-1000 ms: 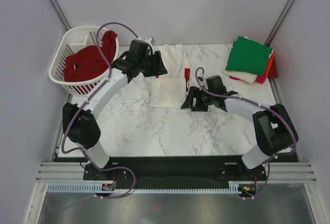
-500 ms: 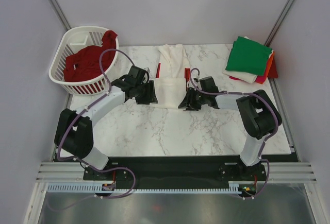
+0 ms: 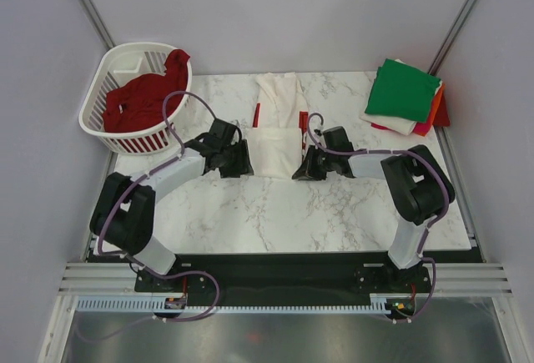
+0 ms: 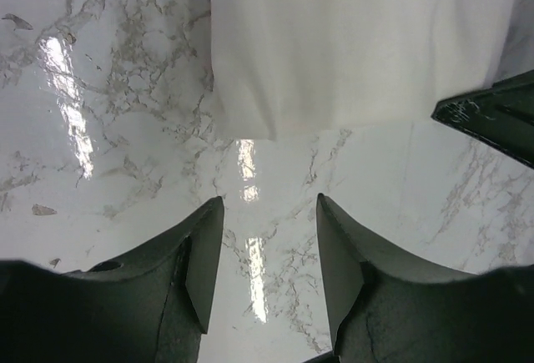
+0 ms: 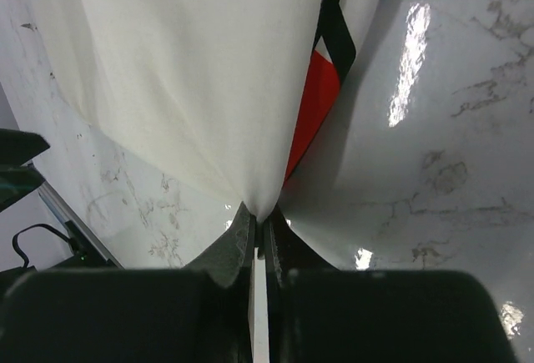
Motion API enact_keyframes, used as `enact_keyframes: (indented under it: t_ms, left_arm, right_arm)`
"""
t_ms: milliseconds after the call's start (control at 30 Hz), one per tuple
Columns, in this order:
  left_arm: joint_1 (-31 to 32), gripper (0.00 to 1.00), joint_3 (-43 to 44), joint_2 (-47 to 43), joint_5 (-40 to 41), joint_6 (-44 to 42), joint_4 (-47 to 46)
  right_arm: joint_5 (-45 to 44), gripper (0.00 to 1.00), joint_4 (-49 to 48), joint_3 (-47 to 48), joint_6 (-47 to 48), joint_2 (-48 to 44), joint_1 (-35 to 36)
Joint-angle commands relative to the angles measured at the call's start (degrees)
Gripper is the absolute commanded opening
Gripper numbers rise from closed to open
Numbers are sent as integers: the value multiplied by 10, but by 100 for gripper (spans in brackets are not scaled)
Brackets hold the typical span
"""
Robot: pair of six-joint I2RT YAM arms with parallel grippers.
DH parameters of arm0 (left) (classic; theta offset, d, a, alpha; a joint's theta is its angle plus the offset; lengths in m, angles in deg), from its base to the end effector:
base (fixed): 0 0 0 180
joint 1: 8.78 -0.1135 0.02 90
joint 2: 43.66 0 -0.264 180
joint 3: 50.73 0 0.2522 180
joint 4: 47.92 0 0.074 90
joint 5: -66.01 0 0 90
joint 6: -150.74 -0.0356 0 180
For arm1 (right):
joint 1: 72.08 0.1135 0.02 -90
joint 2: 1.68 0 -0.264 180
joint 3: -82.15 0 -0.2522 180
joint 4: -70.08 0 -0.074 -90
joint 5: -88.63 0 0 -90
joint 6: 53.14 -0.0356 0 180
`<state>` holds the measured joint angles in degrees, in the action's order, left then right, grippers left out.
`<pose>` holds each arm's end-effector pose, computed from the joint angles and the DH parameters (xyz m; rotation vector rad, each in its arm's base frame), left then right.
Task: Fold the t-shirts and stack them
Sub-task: Fold the tshirt
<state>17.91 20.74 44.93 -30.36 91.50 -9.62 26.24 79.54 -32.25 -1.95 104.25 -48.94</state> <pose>0.2811 -0.1457 0.2131 -0.0476 2.6163 -0.5191 0.3180 0.1538 0.1235 0.1223 2.5974 1.0335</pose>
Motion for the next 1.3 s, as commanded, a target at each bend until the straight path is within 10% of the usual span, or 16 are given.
enact_keyframes:
  t_ms: [0,533,867,1267]
  left_arm:
    - [0,55,-13,34,20,26,-57]
    - [0,53,-63,84,23,73,-181]
    - [0,6,-66,94,31,84,-187]
    - [59,2,-58,-61,29,121,-64]
  right_arm:
    - [-1,0,17,-16,15,-29,4]
    - [15,0,32,-28,25,-42,4]
    - [17,0,41,-23,32,-52,3]
    - [-8,0,136,-74,57,-212,3]
